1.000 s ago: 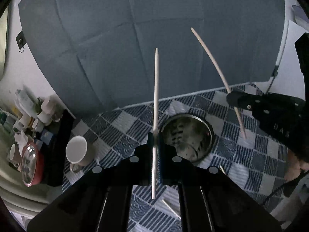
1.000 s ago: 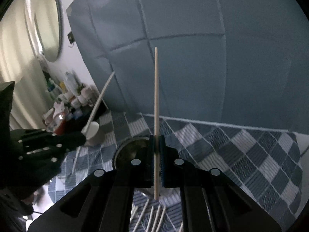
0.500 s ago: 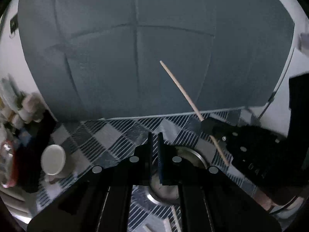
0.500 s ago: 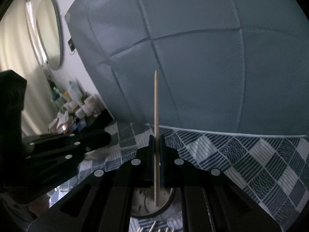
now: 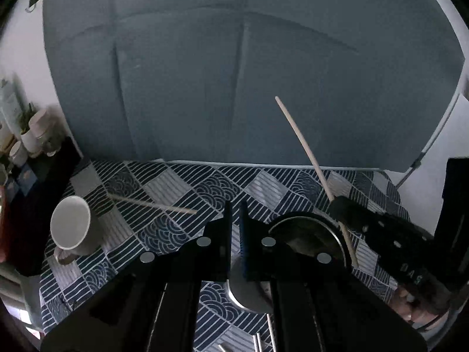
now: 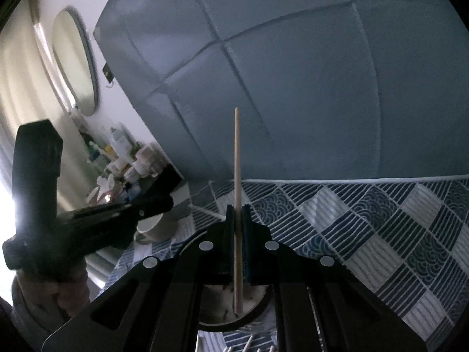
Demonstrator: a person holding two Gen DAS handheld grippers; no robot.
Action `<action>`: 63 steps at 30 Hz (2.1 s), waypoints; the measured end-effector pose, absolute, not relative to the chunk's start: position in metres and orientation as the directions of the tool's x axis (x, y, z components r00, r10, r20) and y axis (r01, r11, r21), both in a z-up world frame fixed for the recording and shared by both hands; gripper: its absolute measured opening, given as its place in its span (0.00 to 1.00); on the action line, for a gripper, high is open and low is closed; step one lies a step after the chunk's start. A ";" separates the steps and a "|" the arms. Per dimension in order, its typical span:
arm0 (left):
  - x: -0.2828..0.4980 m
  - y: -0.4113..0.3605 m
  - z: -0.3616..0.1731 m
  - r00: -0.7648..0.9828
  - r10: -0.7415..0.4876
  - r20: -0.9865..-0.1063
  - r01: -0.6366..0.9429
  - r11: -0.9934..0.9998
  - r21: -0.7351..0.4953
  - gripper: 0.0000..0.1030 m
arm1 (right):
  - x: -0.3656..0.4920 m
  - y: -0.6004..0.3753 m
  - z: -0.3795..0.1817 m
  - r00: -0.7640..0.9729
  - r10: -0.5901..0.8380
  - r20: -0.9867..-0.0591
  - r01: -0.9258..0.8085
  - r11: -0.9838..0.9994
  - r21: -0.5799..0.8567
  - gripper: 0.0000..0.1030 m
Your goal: Organize utensils
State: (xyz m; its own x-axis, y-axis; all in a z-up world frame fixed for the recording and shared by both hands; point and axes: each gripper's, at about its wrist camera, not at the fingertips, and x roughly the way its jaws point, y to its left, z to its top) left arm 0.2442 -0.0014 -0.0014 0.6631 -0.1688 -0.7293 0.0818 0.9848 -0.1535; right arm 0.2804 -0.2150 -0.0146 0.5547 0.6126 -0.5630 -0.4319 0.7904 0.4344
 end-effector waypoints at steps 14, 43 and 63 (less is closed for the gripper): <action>0.229 0.052 -0.018 0.617 -0.072 -0.784 -0.050 0.990 -0.131 0.05 | 0.269 -0.186 -0.046 0.570 0.579 -0.583 -0.429 0.815 0.390 0.05; 0.278 0.088 -0.082 0.474 -0.078 -0.877 -0.060 0.991 -0.120 0.47 | 0.233 -0.229 0.000 0.747 0.242 -0.619 -0.254 0.965 0.071 0.80; 0.403 0.124 -0.177 0.252 -0.105 -0.962 -0.408 0.890 -0.204 0.85 | 0.240 -0.373 -0.153 0.348 -0.175 -0.921 0.384 0.923 -0.030 0.84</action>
